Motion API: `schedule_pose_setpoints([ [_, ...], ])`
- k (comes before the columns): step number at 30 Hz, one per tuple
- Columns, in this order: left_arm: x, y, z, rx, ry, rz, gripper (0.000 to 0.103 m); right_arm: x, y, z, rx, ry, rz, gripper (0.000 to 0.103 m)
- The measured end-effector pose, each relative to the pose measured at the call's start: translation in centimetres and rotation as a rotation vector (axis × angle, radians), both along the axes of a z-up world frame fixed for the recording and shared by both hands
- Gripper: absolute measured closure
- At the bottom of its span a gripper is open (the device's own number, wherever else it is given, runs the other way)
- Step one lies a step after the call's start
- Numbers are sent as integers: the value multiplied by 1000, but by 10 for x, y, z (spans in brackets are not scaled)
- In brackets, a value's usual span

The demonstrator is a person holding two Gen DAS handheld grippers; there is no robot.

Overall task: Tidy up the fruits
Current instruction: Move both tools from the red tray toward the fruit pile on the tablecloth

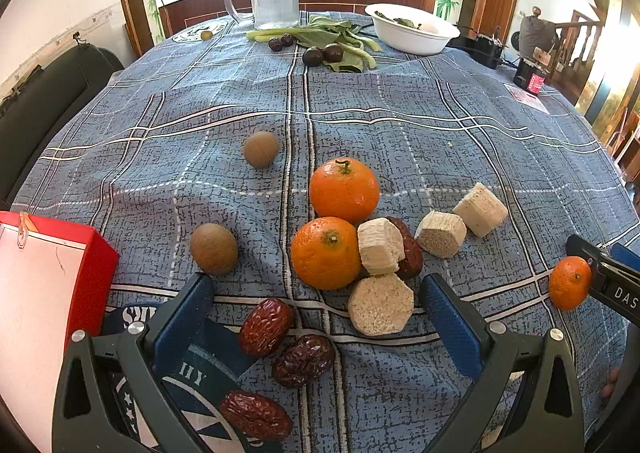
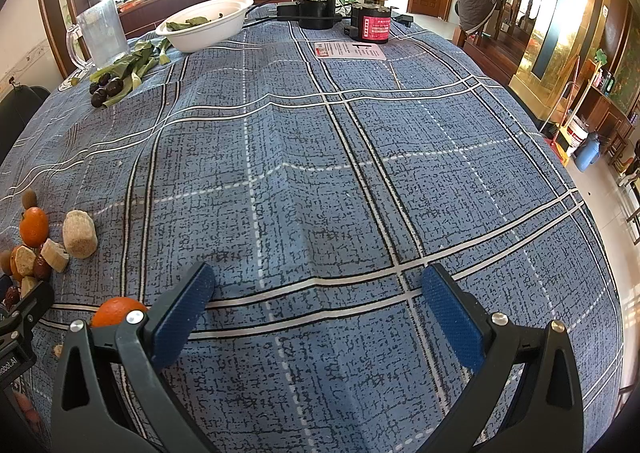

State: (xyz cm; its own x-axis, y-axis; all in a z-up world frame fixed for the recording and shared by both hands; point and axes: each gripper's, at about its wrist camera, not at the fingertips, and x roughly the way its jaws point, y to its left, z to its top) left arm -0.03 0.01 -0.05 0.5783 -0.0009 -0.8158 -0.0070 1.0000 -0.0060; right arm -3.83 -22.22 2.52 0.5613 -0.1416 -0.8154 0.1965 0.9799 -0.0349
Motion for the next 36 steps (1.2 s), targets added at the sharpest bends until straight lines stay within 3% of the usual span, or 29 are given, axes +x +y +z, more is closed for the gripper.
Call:
schedule_pose_setpoints([
  [8,-11,5,8,-22,-9,0,1,1,-1,-1,2,0,1,0],
  [12,-49,15,35,37,-131,-10,1,4,-4,1,48,58,70,0],
  [15,-77,23,52,104,-226,-25,1,-12,-9,17,109,-11,104,0],
  [17,-90,31,58,139,-265,-20,1,-27,-6,33,157,-83,155,0],
  [20,-99,38,64,166,-300,-4,1,-31,6,45,241,-114,254,0],
  [25,-96,47,68,142,-283,12,1,-42,19,54,318,-172,313,0],
  [36,-71,42,57,148,-223,5,1,-44,39,40,269,-169,370,0],
])
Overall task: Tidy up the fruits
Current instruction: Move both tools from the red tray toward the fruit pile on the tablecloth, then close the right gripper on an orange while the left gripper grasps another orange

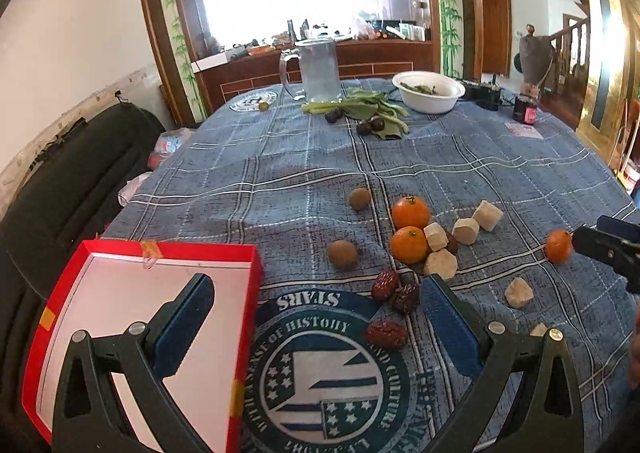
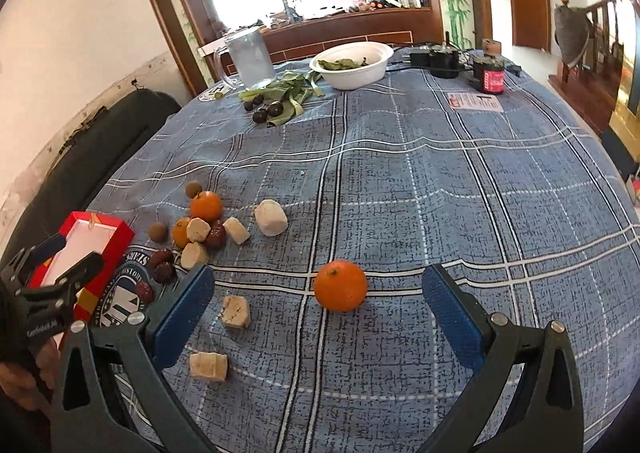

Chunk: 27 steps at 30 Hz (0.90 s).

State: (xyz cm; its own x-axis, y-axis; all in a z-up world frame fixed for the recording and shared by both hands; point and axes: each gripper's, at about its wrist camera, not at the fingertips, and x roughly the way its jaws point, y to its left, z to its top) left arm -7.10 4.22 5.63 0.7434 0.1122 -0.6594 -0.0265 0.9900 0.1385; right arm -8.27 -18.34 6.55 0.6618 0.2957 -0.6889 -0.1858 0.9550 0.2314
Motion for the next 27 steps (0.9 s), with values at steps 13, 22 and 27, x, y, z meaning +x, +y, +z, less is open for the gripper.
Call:
schedule_pose_setpoints([
  [13,46,-20,-21,33,149,-137,5,8,-12,-9,27,42,-18,0],
  [22,70,-27,-30,71,209,-244,11,14,-22,-16,68,89,-48,0],
  [27,74,-30,-27,98,221,-350,18,15,-21,-18,61,94,-51,0],
])
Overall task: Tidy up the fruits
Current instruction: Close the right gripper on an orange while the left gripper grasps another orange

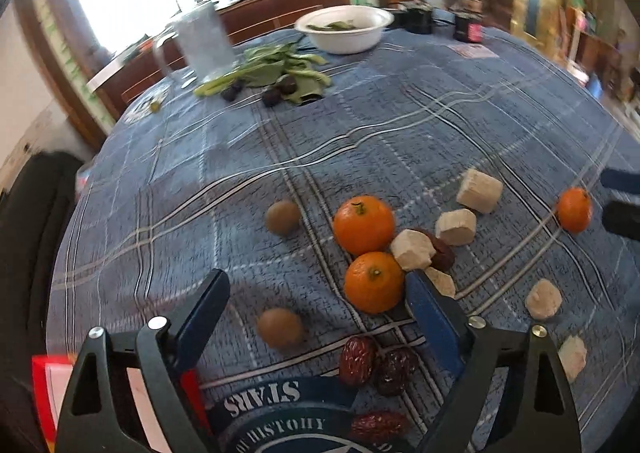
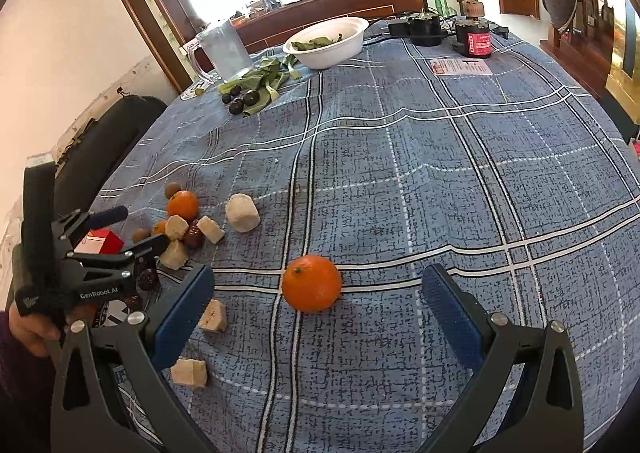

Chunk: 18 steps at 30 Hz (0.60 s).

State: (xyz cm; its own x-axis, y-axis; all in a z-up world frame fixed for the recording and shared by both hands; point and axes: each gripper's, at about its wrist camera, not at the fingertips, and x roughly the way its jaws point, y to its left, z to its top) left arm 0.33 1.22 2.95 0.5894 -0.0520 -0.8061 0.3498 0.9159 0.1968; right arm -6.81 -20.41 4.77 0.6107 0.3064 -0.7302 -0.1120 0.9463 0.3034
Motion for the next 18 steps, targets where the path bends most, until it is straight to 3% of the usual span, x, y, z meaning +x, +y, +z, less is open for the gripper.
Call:
schedule_pose_setpoints([
  [5,1,5,-1,-47,36,-50,24,1,6,-3,-19,5,17,0],
  [10,6,2,0,-79,55,-85,38,1,14,-6,-37,10,49,3],
  [14,6,1,0,-108,78,-127,55,1,18,-10,-49,21,64,12],
  [18,5,4,-1,-128,81,-137,55,4,19,-15,-54,42,59,24],
])
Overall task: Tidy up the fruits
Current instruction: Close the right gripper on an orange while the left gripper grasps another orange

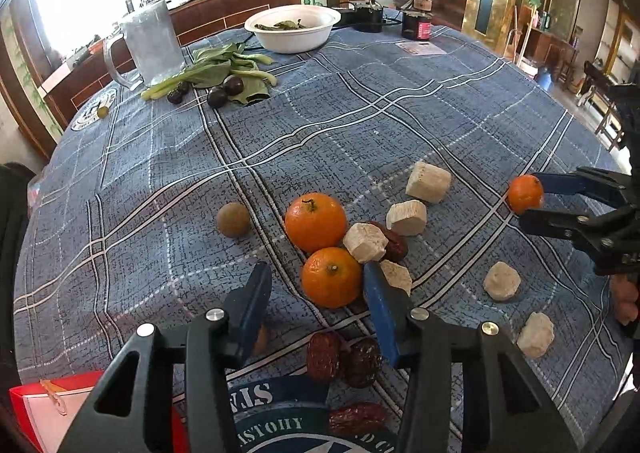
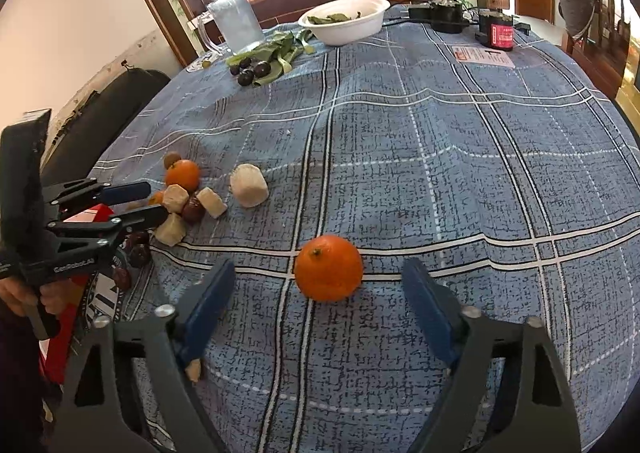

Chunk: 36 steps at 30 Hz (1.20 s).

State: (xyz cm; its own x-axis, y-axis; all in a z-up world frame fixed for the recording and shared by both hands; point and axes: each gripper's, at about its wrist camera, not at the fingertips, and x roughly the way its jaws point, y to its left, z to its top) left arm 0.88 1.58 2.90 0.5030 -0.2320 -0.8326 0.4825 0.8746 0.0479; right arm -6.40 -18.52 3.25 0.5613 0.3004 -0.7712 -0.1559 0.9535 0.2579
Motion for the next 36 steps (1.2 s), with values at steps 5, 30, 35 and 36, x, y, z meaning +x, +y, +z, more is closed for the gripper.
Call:
schedule_pose_setpoints([
  [5,0,6,-1,-36,14,3,55,1,3,-2,-28,-13,-4,38],
  [30,-4,14,-1,-50,48,23,53,0,8,-3,-90,-40,-7,67],
  [35,0,6,-4,-23,47,3,53,0,8,-3,-90,-41,-7,67],
  [36,1,4,-3,-16,44,3,53,0,8,-3,-90,-40,-6,67],
])
